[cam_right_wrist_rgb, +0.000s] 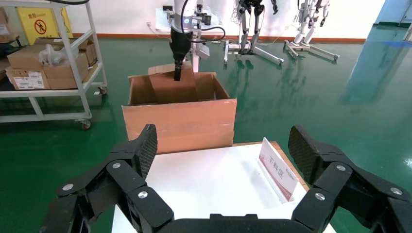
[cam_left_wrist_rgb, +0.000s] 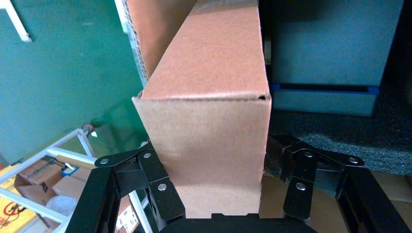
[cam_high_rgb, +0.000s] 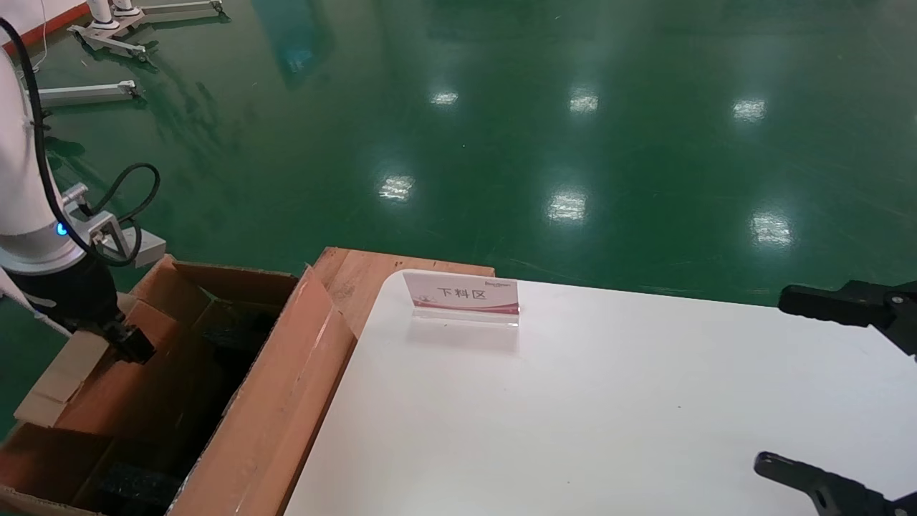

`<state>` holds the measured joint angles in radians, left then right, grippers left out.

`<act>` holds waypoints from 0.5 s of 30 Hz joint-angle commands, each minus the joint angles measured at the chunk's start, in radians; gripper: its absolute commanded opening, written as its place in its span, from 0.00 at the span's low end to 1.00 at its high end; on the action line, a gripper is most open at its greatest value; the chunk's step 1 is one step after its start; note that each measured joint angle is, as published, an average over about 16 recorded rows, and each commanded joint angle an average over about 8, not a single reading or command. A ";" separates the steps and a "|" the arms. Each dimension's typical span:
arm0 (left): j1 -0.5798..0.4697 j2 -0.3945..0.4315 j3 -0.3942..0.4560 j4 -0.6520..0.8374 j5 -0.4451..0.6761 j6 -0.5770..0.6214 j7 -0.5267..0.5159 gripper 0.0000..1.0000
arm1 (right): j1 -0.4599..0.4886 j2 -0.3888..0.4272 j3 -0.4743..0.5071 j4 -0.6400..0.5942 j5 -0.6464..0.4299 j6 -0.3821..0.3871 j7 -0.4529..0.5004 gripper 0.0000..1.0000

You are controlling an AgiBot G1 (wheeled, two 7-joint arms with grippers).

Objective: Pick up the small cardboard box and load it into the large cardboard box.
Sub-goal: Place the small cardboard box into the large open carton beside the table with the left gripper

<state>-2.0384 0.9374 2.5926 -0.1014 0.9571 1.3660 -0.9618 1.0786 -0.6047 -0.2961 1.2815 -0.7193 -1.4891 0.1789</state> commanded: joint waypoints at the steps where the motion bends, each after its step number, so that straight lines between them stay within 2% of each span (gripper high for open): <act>1: 0.016 0.001 -0.001 0.012 -0.002 0.000 0.000 0.00 | 0.000 0.000 0.000 0.000 0.000 0.000 0.000 1.00; 10: 0.057 0.005 -0.004 0.048 -0.008 0.004 0.005 0.00 | 0.000 0.000 -0.001 0.000 0.000 0.000 0.000 1.00; 12: 0.063 0.006 -0.004 0.054 -0.007 0.006 0.006 0.11 | 0.000 0.000 -0.001 0.000 0.000 0.000 0.000 1.00; 15: 0.071 0.009 -0.001 0.063 -0.005 0.007 0.004 0.48 | 0.000 0.000 -0.001 0.000 0.001 0.000 0.000 1.00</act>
<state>-1.9685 0.9463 2.5918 -0.0404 0.9527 1.3719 -0.9583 1.0787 -0.6044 -0.2969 1.2814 -0.7185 -1.4887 0.1785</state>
